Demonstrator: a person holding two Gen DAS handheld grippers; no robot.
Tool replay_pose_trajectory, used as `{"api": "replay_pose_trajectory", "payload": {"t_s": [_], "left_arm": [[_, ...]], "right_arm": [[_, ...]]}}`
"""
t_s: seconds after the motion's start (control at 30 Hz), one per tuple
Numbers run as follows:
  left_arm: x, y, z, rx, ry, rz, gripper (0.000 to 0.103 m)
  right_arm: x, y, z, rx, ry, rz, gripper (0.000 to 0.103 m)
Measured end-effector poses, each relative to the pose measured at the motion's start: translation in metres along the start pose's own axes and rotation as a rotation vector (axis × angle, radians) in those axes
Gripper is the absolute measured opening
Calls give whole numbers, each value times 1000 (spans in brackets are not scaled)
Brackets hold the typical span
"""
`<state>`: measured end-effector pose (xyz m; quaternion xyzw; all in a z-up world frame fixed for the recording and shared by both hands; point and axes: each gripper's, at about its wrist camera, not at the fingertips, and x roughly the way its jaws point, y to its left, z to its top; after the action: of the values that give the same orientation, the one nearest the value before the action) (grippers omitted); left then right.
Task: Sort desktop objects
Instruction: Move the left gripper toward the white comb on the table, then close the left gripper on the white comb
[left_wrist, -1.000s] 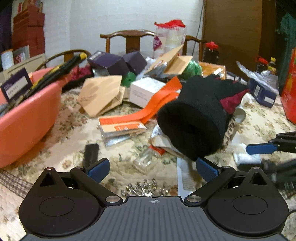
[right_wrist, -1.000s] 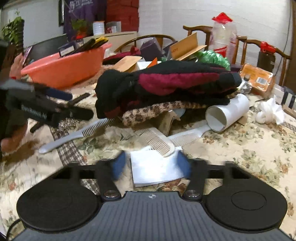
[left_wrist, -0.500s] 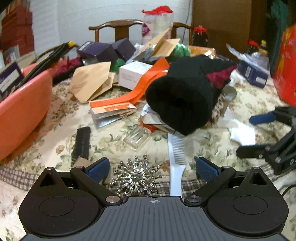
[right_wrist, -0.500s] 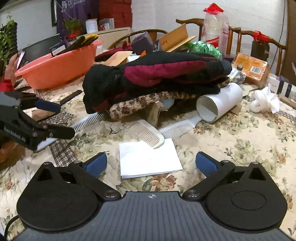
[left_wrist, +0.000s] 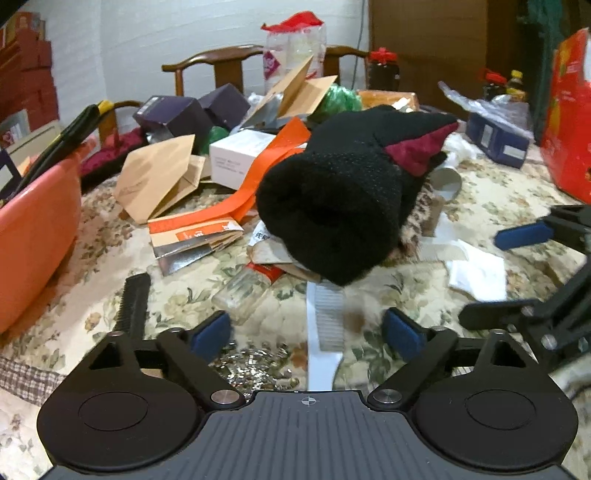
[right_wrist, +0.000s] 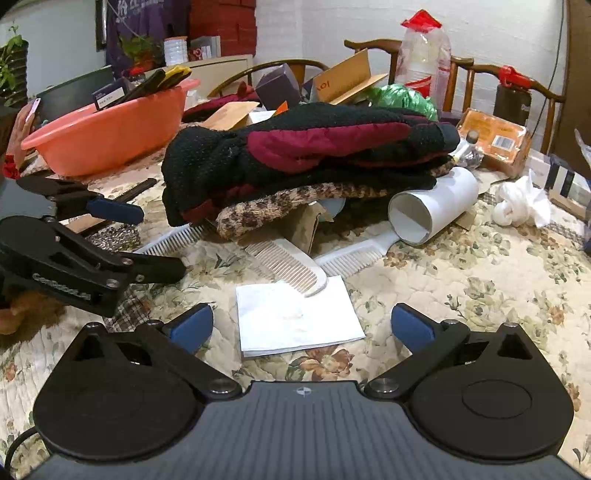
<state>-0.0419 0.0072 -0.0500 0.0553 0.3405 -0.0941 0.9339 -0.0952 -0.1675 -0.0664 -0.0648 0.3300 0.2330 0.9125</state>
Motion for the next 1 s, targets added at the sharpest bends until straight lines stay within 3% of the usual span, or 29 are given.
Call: {"api": "replay_pose_trajectory", "payload": {"t_s": [0.47, 0.53, 0.63, 0.7, 0.8, 0.93, 0.97, 1.0], "left_arm": [[-5, 5, -5, 44, 26, -37, 97], [-8, 3, -6, 65, 19, -45, 90], [-16, 6, -9, 79, 4, -75, 65], [-22, 9, -10, 78, 4, -73, 34], [-28, 19, -12, 69, 21, -75, 11], [-27, 27, -9, 34, 36, -82, 12], [-25, 25, -8, 37, 36, -71, 16], [-23, 19, -6, 67, 36, -54, 29]], "right_arm": [[0, -1, 0, 4, 3, 22, 103], [-1, -2, 0, 11, -1, 28, 103], [-2, -4, 0, 30, -9, 42, 103], [-3, -6, 0, 42, -14, 50, 103], [-4, -8, 0, 64, -24, 62, 102], [-6, -11, -1, 81, -32, 75, 102], [-6, -11, -1, 82, -32, 76, 102], [-6, -11, -1, 82, -33, 75, 102]]}}
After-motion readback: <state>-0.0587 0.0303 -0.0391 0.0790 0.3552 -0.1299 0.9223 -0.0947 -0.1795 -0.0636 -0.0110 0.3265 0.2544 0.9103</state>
